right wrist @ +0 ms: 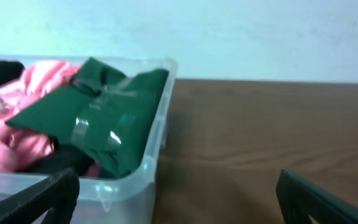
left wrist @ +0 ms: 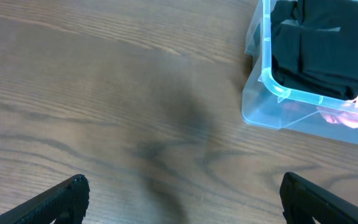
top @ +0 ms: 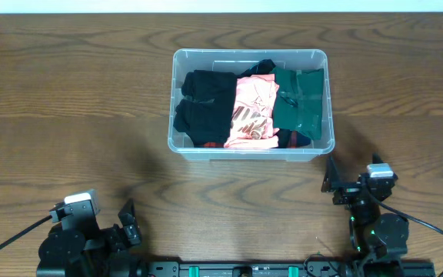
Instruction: Pack container
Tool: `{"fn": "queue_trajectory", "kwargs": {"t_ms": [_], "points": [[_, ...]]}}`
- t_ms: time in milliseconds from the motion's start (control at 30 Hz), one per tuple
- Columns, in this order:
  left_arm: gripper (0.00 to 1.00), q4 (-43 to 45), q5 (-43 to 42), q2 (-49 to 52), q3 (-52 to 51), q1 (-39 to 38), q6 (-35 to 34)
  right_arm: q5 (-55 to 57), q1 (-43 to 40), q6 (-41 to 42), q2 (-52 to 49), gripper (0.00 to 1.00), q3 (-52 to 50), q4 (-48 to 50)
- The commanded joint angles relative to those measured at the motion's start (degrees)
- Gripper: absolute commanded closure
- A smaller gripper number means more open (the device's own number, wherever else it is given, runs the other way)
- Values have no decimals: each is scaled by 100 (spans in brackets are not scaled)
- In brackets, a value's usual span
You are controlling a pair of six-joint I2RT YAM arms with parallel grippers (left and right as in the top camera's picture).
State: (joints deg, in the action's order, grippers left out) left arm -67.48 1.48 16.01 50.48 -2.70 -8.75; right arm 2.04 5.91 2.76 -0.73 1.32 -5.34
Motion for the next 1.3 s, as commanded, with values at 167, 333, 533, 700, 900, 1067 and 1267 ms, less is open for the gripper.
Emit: {"fn": "queue_trajectory", "kwargs": {"t_ms": [167,333,533,700,900,1067,1267], "points": [[2,-2,-42,-9,-2,-13,57,-37,44,-155,42,1,-74,68],[2,-2,-42,-9,-2,-13,57,-37,44,-155,42,1,-74,68],[2,0,-42,-9,-2,-13,57,-37,44,-155,42,1,-74,68],[2,0,-42,-9,-2,-13,57,-37,44,-155,42,1,-74,68],[2,13,63,-55,-48,2,59,-35,44,-155,42,1,-74,68],[2,391,179,-658,-719,170,61,-37,44,-155,42,1,-74,68],[2,1836,179,-1587,-2391,374,59,-37,44,-155,42,1,-74,68]]}}
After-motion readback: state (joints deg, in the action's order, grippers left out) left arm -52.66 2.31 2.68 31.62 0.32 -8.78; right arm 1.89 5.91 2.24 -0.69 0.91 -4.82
